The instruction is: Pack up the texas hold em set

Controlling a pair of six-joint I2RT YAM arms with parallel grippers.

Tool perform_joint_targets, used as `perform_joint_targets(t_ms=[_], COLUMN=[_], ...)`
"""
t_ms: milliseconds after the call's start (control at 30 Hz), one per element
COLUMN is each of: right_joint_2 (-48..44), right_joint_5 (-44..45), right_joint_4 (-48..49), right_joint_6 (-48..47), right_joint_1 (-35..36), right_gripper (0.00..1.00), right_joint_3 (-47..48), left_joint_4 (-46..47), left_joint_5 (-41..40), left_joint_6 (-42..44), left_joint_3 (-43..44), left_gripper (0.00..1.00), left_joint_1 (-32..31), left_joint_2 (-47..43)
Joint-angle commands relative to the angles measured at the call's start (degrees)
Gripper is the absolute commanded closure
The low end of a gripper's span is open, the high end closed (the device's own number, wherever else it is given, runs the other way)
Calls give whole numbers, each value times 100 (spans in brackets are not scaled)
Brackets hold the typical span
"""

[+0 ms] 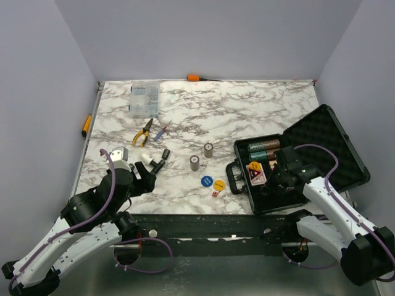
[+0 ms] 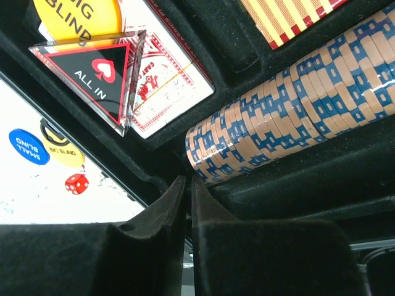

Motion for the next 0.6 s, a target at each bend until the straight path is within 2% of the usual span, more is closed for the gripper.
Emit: perform_joint_targets(t_ms=[0, 167, 400, 567], right_joint_2=[287, 323, 388, 868], right_joint_5=[829, 655, 68, -398], right_joint_4=[-364, -359, -317, -52], right_joint_6=[156, -69, -1013, -1498], right_joint_1=[-15, -2, -12, -2], right_gripper=[87, 76, 61, 43], right_joint_3=[169, 517, 1542, 1972], left_joint_4=[-83, -78, 3, 63], left_joint_5=[-325, -324, -369, -305], left_joint_6=[101, 94, 36, 114], left_joint_3=[-49, -63, -295, -305], left_gripper=[26, 26, 25, 25], left_joint_1=[25, 18, 19, 17], left_joint_2=[-81, -52, -179, -185])
